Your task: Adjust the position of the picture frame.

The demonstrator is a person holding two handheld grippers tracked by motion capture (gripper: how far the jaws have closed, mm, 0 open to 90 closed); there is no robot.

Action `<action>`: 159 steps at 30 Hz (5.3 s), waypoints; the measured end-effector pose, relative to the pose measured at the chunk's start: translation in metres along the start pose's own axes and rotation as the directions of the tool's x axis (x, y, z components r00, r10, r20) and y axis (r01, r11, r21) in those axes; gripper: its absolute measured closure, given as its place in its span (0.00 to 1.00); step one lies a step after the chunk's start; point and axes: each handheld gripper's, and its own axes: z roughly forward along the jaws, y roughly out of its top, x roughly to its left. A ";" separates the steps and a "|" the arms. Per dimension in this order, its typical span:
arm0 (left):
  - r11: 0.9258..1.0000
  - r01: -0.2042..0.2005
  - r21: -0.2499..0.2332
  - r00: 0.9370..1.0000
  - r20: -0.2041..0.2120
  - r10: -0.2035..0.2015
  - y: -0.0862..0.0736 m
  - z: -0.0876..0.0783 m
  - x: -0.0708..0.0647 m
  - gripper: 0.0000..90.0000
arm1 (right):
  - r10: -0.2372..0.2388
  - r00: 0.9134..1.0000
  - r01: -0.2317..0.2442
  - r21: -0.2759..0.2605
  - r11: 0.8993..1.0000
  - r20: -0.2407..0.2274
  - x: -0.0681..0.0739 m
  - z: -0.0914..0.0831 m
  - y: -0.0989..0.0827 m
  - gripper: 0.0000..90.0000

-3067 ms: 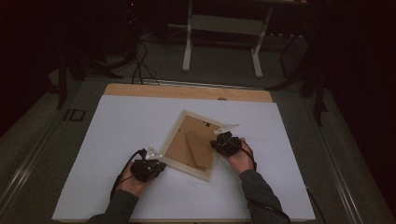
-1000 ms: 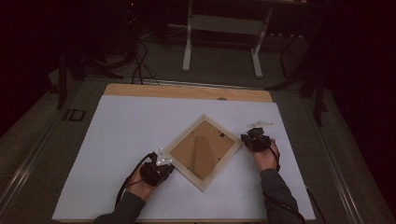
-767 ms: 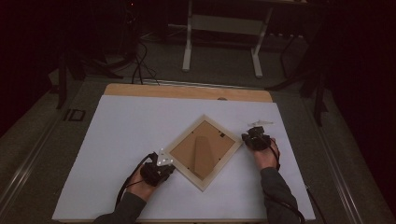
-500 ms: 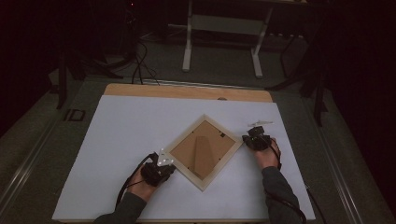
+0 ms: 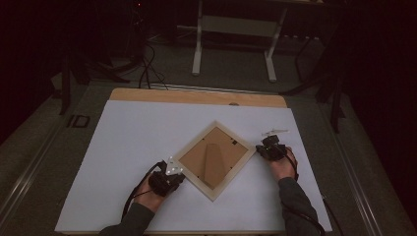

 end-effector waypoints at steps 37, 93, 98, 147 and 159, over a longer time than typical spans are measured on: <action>1.000 0.028 -0.003 1.000 -0.005 -0.028 -0.001 0.000 0.002 1.00 | -0.019 1.000 0.018 -0.029 0.999 -0.019 0.024 -0.023 -0.030 1.00; 0.998 0.065 0.008 0.996 -0.066 -0.064 -0.004 -0.004 0.008 1.00 | 0.104 0.990 -0.106 -0.012 0.994 -0.100 0.046 -0.049 -0.062 1.00; 0.996 0.095 -0.006 0.992 -0.081 -0.095 -0.004 -0.002 0.015 1.00 | 0.107 0.989 -0.109 -0.011 0.994 -0.103 0.049 -0.048 -0.061 1.00; 0.985 0.174 -0.019 0.977 -0.119 -0.175 -0.014 -0.011 0.038 1.00 | 0.095 0.980 -0.102 -0.033 0.994 -0.176 0.066 -0.037 -0.054 1.00; 0.984 0.177 -0.015 0.975 -0.131 -0.177 -0.014 -0.012 0.033 1.00 | 0.124 0.974 -0.133 -0.036 0.990 -0.189 0.060 -0.031 -0.048 1.00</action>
